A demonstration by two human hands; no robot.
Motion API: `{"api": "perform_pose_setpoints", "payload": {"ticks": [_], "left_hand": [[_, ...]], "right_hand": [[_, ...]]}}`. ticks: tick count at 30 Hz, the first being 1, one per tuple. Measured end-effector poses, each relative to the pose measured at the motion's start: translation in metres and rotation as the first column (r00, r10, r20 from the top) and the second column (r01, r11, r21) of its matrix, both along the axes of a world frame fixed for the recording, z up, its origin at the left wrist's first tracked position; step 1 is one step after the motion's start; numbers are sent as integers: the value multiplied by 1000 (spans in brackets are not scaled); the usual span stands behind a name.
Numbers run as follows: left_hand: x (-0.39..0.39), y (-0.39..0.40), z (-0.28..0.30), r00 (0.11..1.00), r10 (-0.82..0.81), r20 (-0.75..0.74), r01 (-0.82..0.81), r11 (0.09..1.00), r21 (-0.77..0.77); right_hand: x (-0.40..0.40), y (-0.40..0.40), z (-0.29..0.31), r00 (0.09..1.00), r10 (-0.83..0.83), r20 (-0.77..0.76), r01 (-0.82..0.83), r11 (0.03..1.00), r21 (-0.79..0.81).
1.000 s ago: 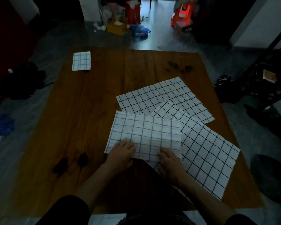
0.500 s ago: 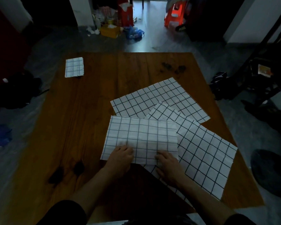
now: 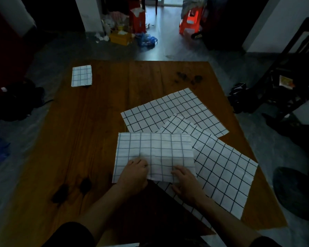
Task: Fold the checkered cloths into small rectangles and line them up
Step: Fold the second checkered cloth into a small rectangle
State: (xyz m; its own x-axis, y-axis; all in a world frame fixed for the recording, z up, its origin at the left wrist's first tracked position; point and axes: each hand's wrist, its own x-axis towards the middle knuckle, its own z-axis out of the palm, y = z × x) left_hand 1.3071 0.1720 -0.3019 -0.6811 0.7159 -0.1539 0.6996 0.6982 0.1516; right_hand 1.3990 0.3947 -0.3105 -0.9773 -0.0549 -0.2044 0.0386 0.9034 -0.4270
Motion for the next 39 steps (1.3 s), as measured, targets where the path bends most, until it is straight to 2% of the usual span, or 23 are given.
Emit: {"api": "perform_pose_setpoints", "payload": {"ticks": [6,12,17,19,23,26,29,31,33,34,36,39], "left_hand": [[16,15,21,993,113,29,-116,975,189],[41,26,33,969,202,145,-240,909,340],[57,28,44,966,199,167,-249,894,372],[58,27,46,965,204,163,-253,883,394],[43,13,52,929,260,264,-360,803,474],[24,8,62,869,344,357,-483,750,451],[11,17,76,767,402,500,-611,694,380],[9,25,89,652,354,671,-700,622,351],[13,32,99,560,247,791,-727,604,326],[16,35,102,554,210,805,-709,626,325],[21,40,102,630,168,758,-636,673,379],[33,46,105,695,91,713,-570,674,470]], "right_hand": [[-6,-15,5,983,40,-181,-39,999,7],[-3,-29,8,928,-65,-368,52,998,-46],[-3,-19,24,935,-133,-330,113,990,-79],[-3,-11,30,931,-101,-350,70,993,-100],[1,13,50,887,3,-462,-99,978,-185],[8,30,66,825,-41,-563,-150,945,-289],[15,43,89,786,-106,-609,-181,903,-390],[21,49,105,785,-143,-603,-180,878,-443],[27,55,118,780,-186,-598,-184,844,-503],[30,59,122,777,-209,-593,-186,825,-533],[37,67,129,777,-242,-581,-186,794,-579],[47,79,134,791,-278,-545,-168,758,-630]]}}
